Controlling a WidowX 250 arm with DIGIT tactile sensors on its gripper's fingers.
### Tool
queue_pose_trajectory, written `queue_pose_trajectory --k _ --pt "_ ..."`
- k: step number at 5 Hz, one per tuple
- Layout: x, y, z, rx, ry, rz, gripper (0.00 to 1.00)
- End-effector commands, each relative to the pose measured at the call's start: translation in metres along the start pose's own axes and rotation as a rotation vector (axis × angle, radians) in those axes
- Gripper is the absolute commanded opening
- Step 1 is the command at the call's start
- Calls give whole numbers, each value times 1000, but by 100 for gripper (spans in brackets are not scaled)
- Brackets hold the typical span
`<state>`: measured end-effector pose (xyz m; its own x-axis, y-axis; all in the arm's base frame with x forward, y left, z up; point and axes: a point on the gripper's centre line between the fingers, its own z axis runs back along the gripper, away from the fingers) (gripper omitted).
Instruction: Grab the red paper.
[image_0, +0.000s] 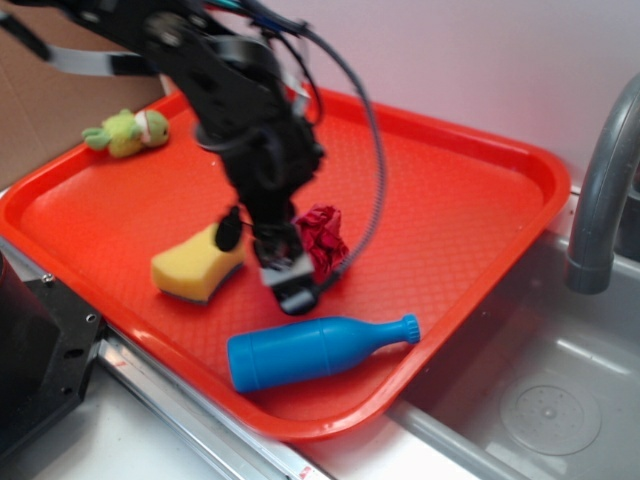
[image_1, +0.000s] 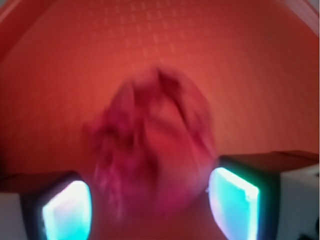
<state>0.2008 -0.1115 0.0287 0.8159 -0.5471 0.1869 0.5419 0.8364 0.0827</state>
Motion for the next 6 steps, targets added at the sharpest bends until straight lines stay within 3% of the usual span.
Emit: queue_pose_trajectory --k 1,2,3,4,5,6 --pt "25 -7 -19 -19 -33 -8 100" --pt "13 -8 -10 -29 -27 27 0" --pt "2 10 27 -51 -11 95 0" --pt "-20 54 77 -114 -34 366 0" --pt "-59 89 126 -196 95 645 0" --pt "-73 100 155 -198 54 771 0"
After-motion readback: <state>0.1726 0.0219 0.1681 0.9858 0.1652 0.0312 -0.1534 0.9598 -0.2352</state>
